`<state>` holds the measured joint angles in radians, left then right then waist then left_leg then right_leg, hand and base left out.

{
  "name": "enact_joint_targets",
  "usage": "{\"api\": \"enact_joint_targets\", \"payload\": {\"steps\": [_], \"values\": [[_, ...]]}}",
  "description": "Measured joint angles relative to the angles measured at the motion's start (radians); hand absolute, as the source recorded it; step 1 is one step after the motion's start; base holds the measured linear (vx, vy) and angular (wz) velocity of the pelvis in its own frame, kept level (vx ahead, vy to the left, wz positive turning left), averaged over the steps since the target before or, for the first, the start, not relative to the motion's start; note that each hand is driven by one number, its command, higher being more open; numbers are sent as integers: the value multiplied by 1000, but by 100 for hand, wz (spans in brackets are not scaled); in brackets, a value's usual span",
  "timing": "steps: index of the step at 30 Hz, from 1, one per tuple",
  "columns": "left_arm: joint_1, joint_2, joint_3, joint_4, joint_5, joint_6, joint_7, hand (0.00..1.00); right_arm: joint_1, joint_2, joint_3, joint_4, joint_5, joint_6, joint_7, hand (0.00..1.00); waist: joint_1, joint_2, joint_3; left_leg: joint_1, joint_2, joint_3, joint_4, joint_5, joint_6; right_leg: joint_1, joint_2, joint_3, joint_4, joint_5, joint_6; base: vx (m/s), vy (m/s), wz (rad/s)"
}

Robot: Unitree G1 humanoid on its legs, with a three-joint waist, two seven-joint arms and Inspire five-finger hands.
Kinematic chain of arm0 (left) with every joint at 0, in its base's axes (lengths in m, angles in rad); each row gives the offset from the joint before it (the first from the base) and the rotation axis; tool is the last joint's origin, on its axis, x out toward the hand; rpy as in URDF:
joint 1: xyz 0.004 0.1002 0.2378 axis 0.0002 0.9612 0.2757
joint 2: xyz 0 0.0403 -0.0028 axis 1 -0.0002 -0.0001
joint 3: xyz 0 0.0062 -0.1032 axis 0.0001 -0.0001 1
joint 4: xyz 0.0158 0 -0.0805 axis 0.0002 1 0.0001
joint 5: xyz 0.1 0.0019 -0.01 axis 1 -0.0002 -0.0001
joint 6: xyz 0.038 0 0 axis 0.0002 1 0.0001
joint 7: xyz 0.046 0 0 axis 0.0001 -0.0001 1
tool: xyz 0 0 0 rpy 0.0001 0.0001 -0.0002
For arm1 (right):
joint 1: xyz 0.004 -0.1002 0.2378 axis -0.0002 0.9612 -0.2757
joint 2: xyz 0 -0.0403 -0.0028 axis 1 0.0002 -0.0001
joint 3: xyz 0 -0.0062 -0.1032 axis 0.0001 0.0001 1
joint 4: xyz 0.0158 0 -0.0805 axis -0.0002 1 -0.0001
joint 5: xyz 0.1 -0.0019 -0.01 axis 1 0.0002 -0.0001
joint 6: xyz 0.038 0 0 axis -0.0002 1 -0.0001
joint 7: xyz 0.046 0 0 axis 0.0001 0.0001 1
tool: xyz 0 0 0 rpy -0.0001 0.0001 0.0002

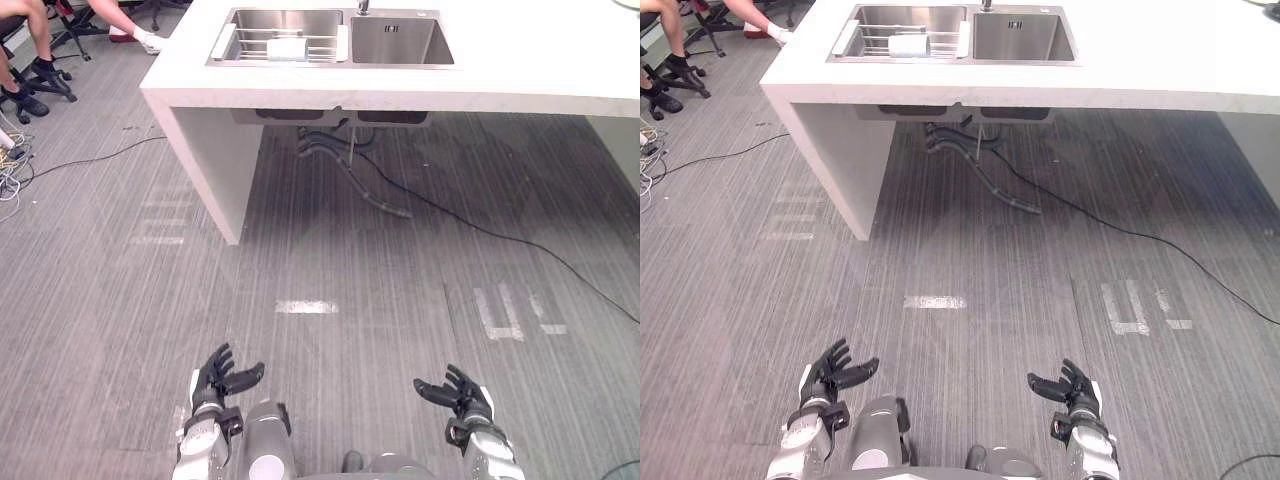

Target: Walk over to the sink, pick up the cup, carry it to the dishwasher, place the cup inside the dishwasher, then close the dishwasher door

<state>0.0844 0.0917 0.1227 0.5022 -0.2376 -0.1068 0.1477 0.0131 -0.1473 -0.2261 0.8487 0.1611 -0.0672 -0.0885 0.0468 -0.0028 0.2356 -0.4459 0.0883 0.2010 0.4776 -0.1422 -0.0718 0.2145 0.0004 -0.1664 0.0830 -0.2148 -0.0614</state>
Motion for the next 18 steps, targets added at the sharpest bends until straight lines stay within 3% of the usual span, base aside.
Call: {"api": "enact_joint_targets", "payload": {"steps": [1,2,3,4,5,6,7,8,9,10,11,12,14,15,16,18], "values": [[1,-5,-4,-45,0,0,14,90,4,-10,0,1,-1,0,-1,90,12,10,-6,4,-26,-8,-175,73,-1,22,-3,17,-3,-17,30,710,137,-56],[4,-14,-14,-140,2,-1,39,90,29,-27,-1,10,-4,0,-5,90,27,41,-19,4,-37,-24,-319,158,41,77,21,54,-13,-54,84,752,204,-43],[1,-9,-15,-175,3,-2,48,90,35,-24,0,24,-6,1,-9,90,31,43,-24,6,-42,-46,-296,251,100,103,20,66,-17,-65,95,657,198,-35],[0,2,-14,-234,4,-3,62,90,36,-9,0,47,-8,5,-10,90,35,6,-34,11,-63,-44,-276,295,111,119,-4,73,-11,-69,99,655,208,6],[-4,0,-14,-331,11,1,79,90,51,4,-2,52,-10,7,-11,90,18,-35,-51,20,-111,-36,-277,260,127,71,-57,83,102,-68,100,520,163,18],[-4,-9,-15,-383,26,2,86,90,52,4,-5,54,-12,7,-12,90,13,-39,-50,30,-120,-35,-266,234,132,24,-68,93,218,-63,109,614,208,22],[-3,-17,-16,-478,79,1,104,90,53,12,-7,57,-21,7,-12,90,11,-47,-45,66,-134,-34,-225,168,139,-72,-91,112,485,8,228,624,210,15],[-12,-8,-20,-557,149,0,141,90,77,31,-7,57,-38,7,-11,90,-9,-56,-45,133,-153,-47,-205,107,138,-158,-132,116,736,124,331,617,188,16],[-16,-2,-26,-592,166,-1,158,90,79,37,-1,52,-39,7,-8,90,-13,-57,-46,170,-159,-55,-200,87,139,-199,-149,111,840,116,317,754,182,16],[-19,8,-34,-676,206,-2,200,90,104,51,21,19,-47,7,-1,90,-21,-49,-47,250,-156,-58,-203,42,139,-282,-174,91,976,68,246,714,151,12],[-24,9,-40,-743,242,-18,228,90,126,58,50,-7,-47,2,8,90,-32,-31,-58,313,-145,-73,-222,11,139,-357,-183,55,997,22,178,705,139,9],[-29,11,-43,-769,271,-31,241,90,133,62,62,-15,-48,-2,12,90,-35,-25,-63,346,-140,-78,-241,3,135,-392,-188,39,982,3,155,578,67,15],[-62,25,-44,-825,353,-72,271,90,141,76,83,-38,-48,-13,27,90,-43,-20,-71,457,-133,-88,-298,-12,124,-522,-185,5,807,-47,113,579,-33,16],[-72,26,-44,-826,369,-75,279,90,139,76,85,-39,-48,-15,29,90,-49,-17,-71,476,-128,-88,-299,-11,120,-543,-177,2,738,-49,109,567,-117,27],[-78,28,-43,-823,390,-75,292,90,135,75,85,-39,-48,-17,30,90,-60,-9,-73,508,-115,-92,-294,-16,108,-566,-149,8,564,-37,113,581,-155,38],[-89,48,-42,-808,416,-74,305,90,138,73,85,-39,-48,-22,36,90,-79,-5,-84,559,-96,-129,-301,-59,69,-574,-91,55,250,73,113,669,-200,55]]}}
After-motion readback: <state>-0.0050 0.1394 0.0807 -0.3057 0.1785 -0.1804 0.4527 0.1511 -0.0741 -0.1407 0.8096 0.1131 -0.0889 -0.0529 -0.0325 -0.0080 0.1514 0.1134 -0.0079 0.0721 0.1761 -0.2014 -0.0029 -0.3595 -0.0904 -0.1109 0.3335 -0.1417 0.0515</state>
